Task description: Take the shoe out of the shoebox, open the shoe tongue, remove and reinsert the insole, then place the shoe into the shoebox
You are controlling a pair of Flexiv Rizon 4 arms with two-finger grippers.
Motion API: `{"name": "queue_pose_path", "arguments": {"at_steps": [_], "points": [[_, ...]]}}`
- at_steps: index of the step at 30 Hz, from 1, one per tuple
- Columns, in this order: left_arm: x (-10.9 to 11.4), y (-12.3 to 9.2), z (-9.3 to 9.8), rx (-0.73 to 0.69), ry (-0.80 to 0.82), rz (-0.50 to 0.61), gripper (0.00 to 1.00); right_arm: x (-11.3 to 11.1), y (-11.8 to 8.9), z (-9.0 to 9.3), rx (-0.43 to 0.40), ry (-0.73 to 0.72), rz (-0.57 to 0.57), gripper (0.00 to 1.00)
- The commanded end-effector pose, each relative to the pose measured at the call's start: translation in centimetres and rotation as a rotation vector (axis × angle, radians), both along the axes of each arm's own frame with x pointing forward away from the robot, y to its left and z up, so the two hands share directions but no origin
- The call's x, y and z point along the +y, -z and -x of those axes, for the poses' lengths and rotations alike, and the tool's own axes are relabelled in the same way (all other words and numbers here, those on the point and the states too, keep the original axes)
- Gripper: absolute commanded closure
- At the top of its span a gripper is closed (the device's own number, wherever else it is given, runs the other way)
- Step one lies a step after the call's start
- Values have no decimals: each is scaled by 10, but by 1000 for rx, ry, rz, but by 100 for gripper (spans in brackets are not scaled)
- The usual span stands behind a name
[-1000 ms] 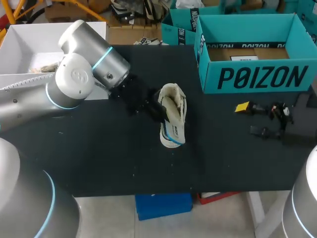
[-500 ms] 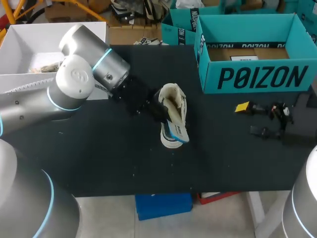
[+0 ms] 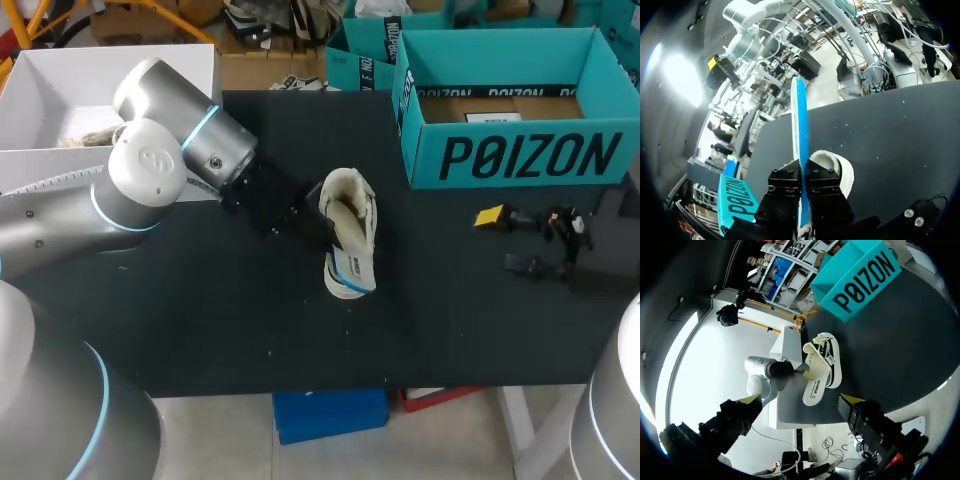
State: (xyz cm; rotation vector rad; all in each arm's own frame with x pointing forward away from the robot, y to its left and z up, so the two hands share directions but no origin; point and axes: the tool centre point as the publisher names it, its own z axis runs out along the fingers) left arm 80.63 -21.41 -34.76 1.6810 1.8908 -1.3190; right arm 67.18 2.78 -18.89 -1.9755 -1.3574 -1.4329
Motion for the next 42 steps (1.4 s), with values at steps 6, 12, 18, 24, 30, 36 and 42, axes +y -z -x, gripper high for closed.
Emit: {"name": "queue_pose_path", "arguments": {"at_steps": [6,12,18,24,30,36,42], "points": [[-1,4,-18,-17,-6,-9,100,0,0,0,1,1,0,0],[0,6,-29,-38,-16,-25,100,0,0,0,1,1,0,0],[1,8,-32,-46,-20,-36,100,0,0,0,1,1,0,0],[3,12,-33,-42,-33,-44,100,0,0,0,1,1,0,0],[2,5,-27,-50,-28,-41,22,0,0,0,1,1,0,0],[-1,-5,-18,-61,-5,-23,5,0,0,0,1,1,0,0],[-4,-8,-5,-57,32,-23,20,0,0,0,1,1,0,0]]}}
